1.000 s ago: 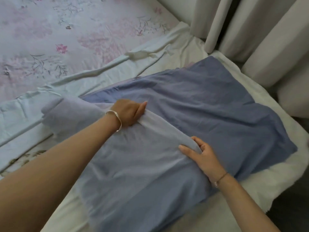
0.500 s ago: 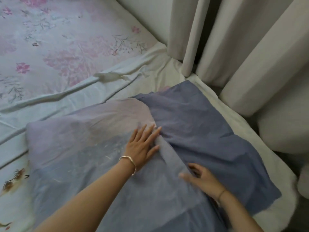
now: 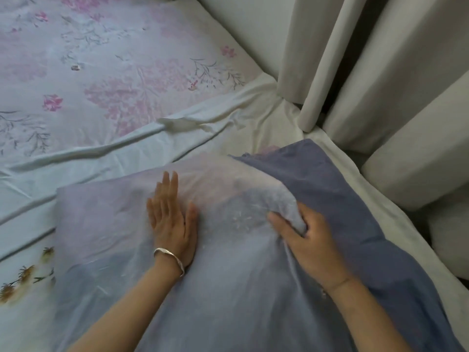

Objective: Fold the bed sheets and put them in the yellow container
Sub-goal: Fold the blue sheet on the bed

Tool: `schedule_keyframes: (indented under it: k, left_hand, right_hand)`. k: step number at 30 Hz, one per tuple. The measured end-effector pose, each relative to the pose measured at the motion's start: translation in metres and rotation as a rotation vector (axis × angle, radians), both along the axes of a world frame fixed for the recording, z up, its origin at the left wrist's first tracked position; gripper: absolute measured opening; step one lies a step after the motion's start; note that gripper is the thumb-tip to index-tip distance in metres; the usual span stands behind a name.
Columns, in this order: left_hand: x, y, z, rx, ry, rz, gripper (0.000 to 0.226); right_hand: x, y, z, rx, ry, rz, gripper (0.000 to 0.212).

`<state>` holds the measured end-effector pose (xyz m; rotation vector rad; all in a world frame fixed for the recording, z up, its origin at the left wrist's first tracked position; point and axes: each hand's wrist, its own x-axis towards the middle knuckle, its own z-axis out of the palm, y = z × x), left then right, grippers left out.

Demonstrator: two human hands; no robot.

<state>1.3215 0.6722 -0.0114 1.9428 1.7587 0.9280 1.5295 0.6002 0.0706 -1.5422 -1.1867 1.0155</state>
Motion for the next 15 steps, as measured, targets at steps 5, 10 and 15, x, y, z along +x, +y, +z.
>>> schedule_keyframes:
  k: [5, 10, 15]
  left_hand:
    - [-0.018, -0.014, -0.059, -0.308, 0.421, -0.101, 0.072]
    - [-0.010, -0.013, -0.071, -0.352, 0.483, -0.072, 0.079]
    - [0.007, -0.011, -0.059, -0.374, 0.333, 0.023, 0.070]
  right_hand:
    - [0.038, 0.001, -0.046, -0.624, 0.043, 0.052, 0.055]
    - [0.024, 0.057, -0.059, -0.800, 0.339, -0.028, 0.053]
    - [0.010, 0.088, -0.029, -0.272, 0.303, -0.084, 0.033]
